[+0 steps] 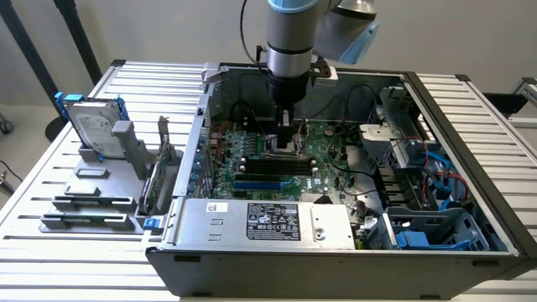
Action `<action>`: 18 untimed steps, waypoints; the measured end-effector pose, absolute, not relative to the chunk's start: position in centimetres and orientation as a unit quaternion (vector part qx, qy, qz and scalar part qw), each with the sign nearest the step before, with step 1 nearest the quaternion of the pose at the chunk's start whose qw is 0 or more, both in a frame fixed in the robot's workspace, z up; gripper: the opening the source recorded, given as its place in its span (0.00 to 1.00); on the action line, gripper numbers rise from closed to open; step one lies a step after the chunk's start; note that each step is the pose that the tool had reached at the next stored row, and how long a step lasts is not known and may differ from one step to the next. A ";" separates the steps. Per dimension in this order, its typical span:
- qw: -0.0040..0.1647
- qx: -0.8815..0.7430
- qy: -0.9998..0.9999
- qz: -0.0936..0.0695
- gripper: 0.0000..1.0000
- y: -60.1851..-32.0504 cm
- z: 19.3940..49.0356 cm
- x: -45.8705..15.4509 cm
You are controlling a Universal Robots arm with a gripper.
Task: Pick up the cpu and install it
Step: 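Place the cpu into insertion slot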
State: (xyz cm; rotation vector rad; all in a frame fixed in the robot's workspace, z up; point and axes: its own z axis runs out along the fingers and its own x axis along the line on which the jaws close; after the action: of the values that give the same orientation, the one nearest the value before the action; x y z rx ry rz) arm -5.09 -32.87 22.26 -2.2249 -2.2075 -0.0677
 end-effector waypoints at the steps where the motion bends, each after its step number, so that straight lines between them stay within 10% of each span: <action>1: 0.004 -0.710 -0.704 -0.021 0.62 -32.9 22.4 -5.3; 9: 0.008 -0.710 -0.704 -0.017 0.60 -32.9 23.3 -7.2; 18: 0.014 -0.710 -0.704 -0.011 0.18 -32.9 23.8 -9.1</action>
State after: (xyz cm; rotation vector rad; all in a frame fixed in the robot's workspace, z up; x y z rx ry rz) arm -9.06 -32.86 23.81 -2.2115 -2.1929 -0.0356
